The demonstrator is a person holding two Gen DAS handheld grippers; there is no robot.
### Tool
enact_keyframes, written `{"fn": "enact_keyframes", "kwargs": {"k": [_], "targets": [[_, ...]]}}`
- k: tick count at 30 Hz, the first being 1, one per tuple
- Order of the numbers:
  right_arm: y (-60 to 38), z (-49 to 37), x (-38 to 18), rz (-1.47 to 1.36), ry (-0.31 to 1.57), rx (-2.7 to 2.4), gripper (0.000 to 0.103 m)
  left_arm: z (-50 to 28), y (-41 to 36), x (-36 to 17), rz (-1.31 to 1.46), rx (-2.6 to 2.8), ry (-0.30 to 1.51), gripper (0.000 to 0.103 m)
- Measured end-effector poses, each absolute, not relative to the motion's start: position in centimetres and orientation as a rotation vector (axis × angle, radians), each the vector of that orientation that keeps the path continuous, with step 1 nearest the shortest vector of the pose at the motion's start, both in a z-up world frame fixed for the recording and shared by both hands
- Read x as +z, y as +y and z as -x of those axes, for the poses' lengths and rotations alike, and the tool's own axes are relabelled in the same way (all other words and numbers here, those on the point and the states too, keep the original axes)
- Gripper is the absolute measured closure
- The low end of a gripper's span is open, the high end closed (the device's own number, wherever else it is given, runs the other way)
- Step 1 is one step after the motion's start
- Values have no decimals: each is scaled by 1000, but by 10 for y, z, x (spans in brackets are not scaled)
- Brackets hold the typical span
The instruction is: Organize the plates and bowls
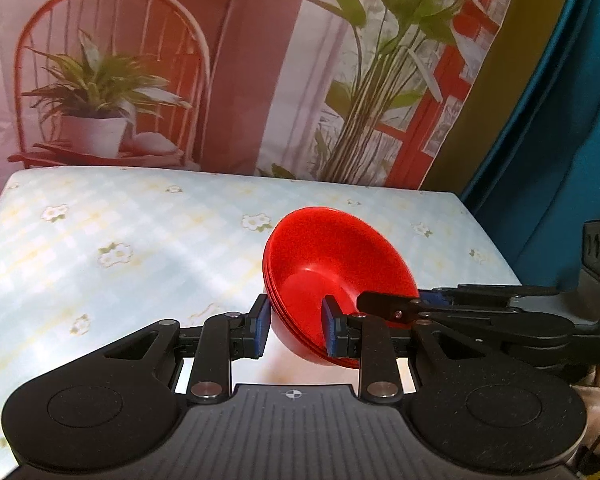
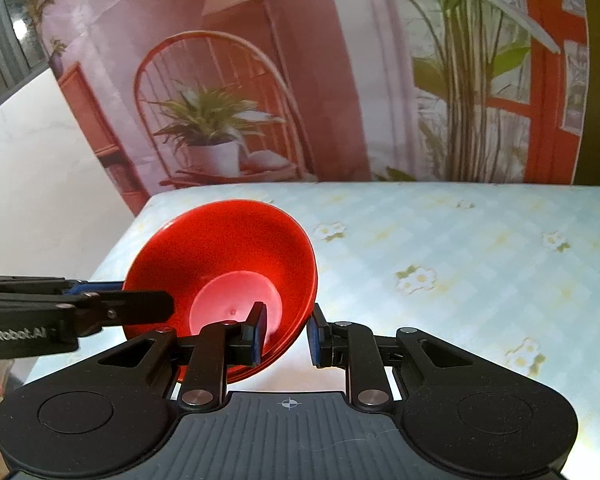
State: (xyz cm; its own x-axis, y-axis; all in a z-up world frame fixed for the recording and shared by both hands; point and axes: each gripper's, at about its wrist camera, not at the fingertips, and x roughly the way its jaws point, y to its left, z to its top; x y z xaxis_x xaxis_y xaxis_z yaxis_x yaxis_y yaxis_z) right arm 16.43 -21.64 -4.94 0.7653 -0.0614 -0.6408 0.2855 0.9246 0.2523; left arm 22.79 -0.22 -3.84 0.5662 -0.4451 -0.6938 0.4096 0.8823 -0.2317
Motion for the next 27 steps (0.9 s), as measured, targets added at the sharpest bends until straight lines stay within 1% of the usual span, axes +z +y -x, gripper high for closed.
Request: {"fn": "enact_keyframes", "kwargs": {"k": [8,16,27], "targets": [[-184,-153,-65,-371,705,-145,83,-201,28,-45,79,-487,851,74],[-150,-140,-81,-353,757,-97,83,-175,56,-63,109,-463,893,74],[-121,-137,-105,-330,838,-67,83,-158,73,-86,139,-441,950,74]]}}
